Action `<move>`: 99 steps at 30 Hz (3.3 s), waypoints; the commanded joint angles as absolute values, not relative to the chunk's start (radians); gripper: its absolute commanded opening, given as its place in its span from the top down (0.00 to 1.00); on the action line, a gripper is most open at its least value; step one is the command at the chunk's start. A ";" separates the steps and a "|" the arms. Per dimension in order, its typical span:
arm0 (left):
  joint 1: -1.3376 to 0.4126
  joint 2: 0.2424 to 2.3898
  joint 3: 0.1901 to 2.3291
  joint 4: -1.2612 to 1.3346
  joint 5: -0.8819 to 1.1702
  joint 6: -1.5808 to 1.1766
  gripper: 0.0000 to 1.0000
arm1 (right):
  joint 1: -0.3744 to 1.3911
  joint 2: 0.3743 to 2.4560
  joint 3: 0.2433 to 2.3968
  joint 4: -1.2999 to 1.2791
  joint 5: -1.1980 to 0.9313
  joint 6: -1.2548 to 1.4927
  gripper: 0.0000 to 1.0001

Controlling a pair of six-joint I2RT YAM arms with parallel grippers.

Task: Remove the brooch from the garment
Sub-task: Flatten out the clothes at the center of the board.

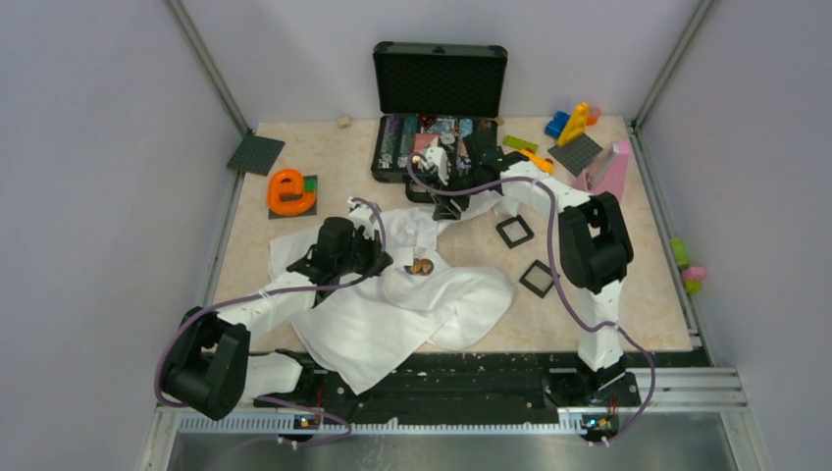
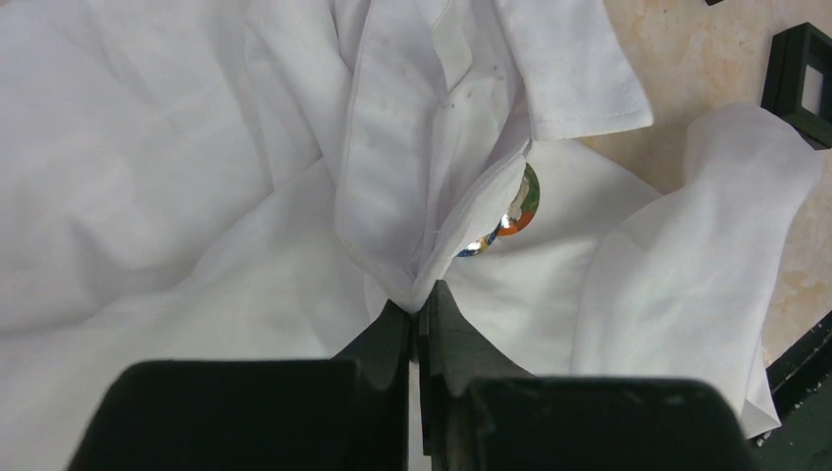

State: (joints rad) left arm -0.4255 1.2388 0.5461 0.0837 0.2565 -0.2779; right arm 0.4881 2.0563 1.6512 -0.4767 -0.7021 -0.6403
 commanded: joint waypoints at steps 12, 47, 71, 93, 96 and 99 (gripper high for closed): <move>-0.428 1.209 0.531 0.161 0.219 -0.260 1.00 | 0.459 2.063 1.700 -0.654 -0.641 -0.767 0.78; -0.344 1.263 2.092 -0.436 0.446 -0.167 1.00 | 0.364 1.460 2.250 -0.186 -0.643 0.070 1.00; -0.154 1.309 1.452 -0.358 0.408 -0.403 1.00 | 0.364 1.634 1.826 -0.132 -0.658 0.435 1.00; -0.111 1.787 1.580 -0.230 0.365 -0.302 1.00 | 0.357 2.085 1.999 -0.187 -0.420 0.300 1.00; -0.114 1.773 1.563 -0.255 0.489 -0.313 1.00 | 0.356 2.019 1.946 -0.229 -0.432 0.279 1.00; -0.141 1.670 1.467 -0.249 0.493 -0.322 1.00 | 0.360 1.903 1.803 -0.184 -0.457 0.291 1.00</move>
State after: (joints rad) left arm -0.1181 1.7840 1.5459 -0.2951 0.4206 -0.3153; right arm 0.3634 2.1090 1.9049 -0.2512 -0.4416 0.3065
